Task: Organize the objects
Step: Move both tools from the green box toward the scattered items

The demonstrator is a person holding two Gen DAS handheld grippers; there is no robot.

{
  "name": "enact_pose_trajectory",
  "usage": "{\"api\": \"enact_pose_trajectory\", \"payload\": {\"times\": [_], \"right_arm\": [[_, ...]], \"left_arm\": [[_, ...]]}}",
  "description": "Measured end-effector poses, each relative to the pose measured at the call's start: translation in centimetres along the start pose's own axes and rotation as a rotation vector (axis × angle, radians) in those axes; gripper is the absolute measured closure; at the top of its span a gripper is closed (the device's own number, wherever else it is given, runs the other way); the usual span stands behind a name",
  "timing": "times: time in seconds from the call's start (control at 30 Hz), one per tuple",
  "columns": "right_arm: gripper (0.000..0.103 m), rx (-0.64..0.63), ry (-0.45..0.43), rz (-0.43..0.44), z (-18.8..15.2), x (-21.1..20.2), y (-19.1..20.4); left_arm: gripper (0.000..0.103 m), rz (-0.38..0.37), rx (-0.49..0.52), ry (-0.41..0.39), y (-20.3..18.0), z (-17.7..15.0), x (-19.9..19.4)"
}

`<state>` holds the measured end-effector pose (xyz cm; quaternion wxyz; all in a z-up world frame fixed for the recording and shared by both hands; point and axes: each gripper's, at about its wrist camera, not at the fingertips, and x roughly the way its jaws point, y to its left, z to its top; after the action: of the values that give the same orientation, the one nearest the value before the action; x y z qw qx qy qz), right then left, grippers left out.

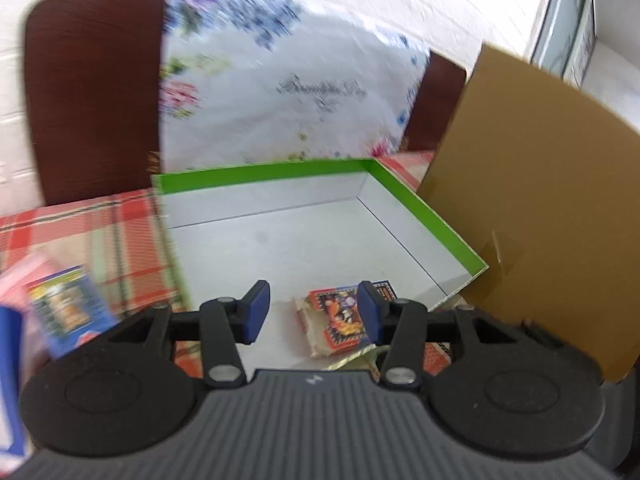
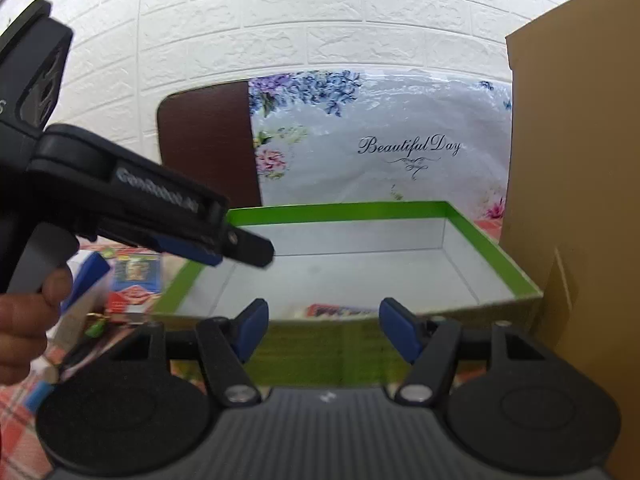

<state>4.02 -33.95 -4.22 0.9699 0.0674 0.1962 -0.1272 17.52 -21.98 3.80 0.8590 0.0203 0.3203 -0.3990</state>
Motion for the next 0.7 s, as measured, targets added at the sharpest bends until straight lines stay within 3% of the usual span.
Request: {"api": "enact_pose_trajectory", "payload": {"times": [0.17, 0.33, 0.5, 0.53, 0.7], "right_arm": [[0.04, 0.047, 0.094, 0.07, -1.3, -1.9, 2.4], [0.04, 0.078, 0.195, 0.159, -3.0, -2.2, 5.1], [0.044, 0.001, 0.3, 0.27, -4.5, -1.0, 9.3], [0.044, -0.016, 0.318, 0.293, -5.0, -0.8, 10.4], [0.046, -0.211, 0.27, 0.32, -5.9, -1.4, 15.1]], "left_arm": [[0.052, 0.048, -0.048, 0.011, 2.6, -3.6, -4.6], [0.052, 0.126, -0.101, 0.038, 4.8, -10.0, -9.9], [0.053, 0.232, -0.225, 0.112, 8.8, -16.3, -13.5], [0.054, 0.238, -0.252, 0.093, 9.7, -17.3, -14.4], [0.053, 0.225, -0.398, 0.039, 13.4, -18.0, -17.2]]}}
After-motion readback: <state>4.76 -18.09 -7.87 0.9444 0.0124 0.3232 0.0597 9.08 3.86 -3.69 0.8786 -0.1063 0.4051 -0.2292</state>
